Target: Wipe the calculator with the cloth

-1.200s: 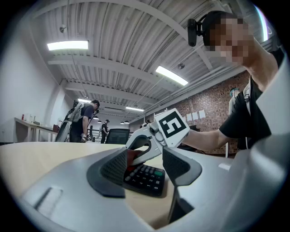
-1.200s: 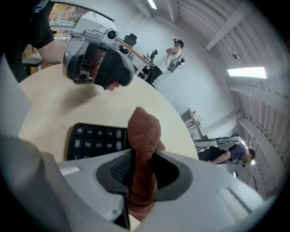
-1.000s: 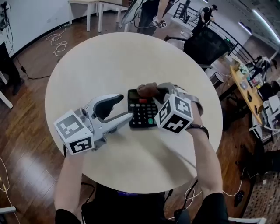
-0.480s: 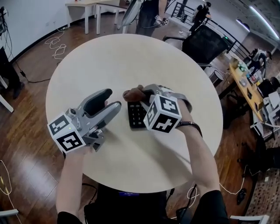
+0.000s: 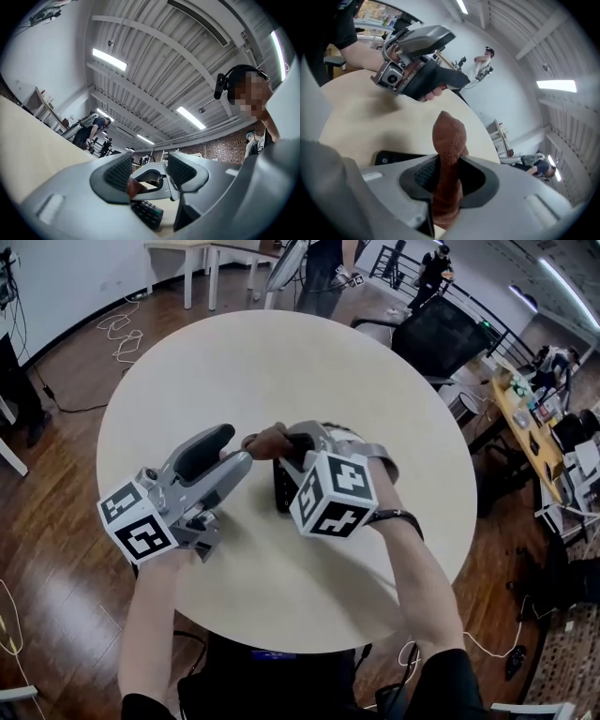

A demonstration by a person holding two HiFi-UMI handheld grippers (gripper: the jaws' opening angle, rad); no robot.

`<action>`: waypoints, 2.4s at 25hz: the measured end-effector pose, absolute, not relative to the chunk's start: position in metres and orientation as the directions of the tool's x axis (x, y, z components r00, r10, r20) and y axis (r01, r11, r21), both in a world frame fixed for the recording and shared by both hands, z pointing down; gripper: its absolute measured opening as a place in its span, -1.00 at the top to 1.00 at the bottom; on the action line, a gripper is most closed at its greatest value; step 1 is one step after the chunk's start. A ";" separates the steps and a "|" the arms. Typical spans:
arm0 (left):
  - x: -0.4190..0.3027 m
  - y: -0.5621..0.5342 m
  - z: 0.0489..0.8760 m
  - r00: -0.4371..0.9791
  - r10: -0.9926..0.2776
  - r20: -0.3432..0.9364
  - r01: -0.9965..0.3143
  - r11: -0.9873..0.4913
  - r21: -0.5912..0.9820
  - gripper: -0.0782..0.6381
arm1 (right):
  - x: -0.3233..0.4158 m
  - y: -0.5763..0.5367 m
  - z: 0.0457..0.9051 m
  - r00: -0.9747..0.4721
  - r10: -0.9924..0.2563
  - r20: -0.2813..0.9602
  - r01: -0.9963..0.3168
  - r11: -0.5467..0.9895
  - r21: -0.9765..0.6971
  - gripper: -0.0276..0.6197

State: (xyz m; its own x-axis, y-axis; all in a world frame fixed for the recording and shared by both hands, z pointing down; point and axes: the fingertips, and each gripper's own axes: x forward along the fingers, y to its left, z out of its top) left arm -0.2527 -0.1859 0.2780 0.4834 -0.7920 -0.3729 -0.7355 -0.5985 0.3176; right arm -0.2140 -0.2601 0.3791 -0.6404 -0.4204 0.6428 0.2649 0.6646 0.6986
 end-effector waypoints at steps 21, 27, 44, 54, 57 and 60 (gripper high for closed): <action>-0.257 -0.182 0.275 0.469 -0.795 -0.386 -0.736 -0.593 0.326 0.10 | -0.188 -0.272 0.365 -0.637 -0.446 0.629 0.161 0.720 0.675 0.62; -0.255 -0.186 0.277 0.454 -0.799 -0.394 -0.735 -0.586 0.341 0.10 | -0.217 -0.261 0.395 -0.616 -0.393 0.683 0.285 0.696 0.659 0.62; -0.259 -0.183 0.274 0.452 -0.798 -0.399 -0.735 -0.587 0.341 0.10 | -0.199 -0.256 0.369 -0.669 -0.422 0.612 0.202 0.689 0.696 0.62; -0.262 -0.184 0.275 0.442 -0.795 -0.415 -0.724 -0.590 0.359 0.14 | -0.176 -0.288 0.389 -0.593 -0.464 0.658 0.173 0.725 0.667 0.62; -0.261 -0.186 0.275 0.448 -0.795 -0.409 -0.723 -0.591 0.357 0.14 | -0.128 -0.318 0.393 -0.512 -0.533 0.674 0.078 0.752 0.654 0.62; -0.261 -0.186 0.276 0.448 -0.798 -0.403 -0.720 -0.589 0.365 0.14 | -0.098 -0.337 0.385 -0.467 -0.600 0.649 0.002 0.734 0.680 0.62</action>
State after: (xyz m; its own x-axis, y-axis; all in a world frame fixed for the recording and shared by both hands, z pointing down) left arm -0.2613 -0.1863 0.2760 0.4482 -0.7978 -0.4033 -0.7204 -0.5894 0.3655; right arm -0.0975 -0.3368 0.3848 -0.4667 -0.6004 0.6495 0.0019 0.7336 0.6795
